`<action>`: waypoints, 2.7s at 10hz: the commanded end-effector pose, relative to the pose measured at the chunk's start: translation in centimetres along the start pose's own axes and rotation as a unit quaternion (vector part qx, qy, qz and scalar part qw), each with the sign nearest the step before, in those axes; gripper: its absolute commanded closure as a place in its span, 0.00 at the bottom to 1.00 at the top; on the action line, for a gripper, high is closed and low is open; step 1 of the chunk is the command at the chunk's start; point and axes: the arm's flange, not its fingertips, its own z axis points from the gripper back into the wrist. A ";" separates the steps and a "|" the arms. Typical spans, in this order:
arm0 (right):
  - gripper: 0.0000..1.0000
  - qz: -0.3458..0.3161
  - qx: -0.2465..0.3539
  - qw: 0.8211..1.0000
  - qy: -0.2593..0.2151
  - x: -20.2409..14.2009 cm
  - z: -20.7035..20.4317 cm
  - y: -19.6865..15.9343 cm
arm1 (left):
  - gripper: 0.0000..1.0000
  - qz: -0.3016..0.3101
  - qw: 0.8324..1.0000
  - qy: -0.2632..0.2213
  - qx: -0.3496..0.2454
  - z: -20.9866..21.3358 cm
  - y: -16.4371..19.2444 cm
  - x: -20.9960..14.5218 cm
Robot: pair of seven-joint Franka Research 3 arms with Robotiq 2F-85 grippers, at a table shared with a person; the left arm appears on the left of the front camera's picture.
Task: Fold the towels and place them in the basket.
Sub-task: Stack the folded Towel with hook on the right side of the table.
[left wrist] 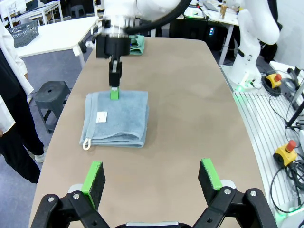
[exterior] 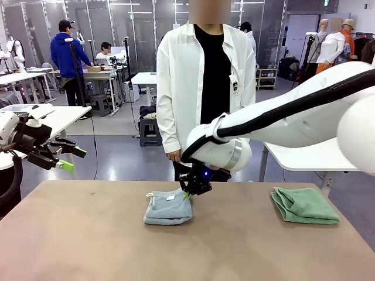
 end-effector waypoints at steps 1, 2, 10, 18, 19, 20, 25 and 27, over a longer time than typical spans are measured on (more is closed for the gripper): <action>0.95 0.062 0.001 0.998 -0.002 -2.3 6.2 -1.9 | 0.00 -0.001 1.000 -0.001 -0.001 0.1 0.0 0.1; 0.95 0.068 -0.007 0.998 -0.010 -2.7 8.9 -2.8 | 0.00 -0.001 1.000 -0.001 -0.001 0.1 0.0 0.1; 0.95 0.052 -0.104 0.993 -0.020 -2.6 24.9 -14.2 | 0.00 -0.001 1.000 -0.001 -0.001 0.1 0.0 0.1; 0.95 0.044 -0.099 0.993 -0.038 -0.7 29.6 -19.5 | 0.00 -0.001 1.000 -0.001 -0.001 0.1 0.0 0.1; 0.95 0.045 -0.105 0.993 -0.043 -0.3 29.4 -19.9 | 0.00 -0.001 1.000 -0.001 -0.001 0.1 0.0 0.1; 0.95 0.031 -0.110 0.992 -0.044 -1.6 29.4 -18.9 | 0.00 -0.001 1.000 -0.001 -0.001 0.1 0.0 0.1; 0.95 0.032 -0.110 0.992 -0.043 -1.2 29.3 -19.1 | 0.00 -0.001 1.000 -0.001 -0.001 0.1 0.0 0.1; 0.95 0.048 -0.089 0.994 -0.035 -0.3 29.3 -20.1 | 0.00 -0.001 1.000 -0.001 -0.001 0.1 0.0 0.1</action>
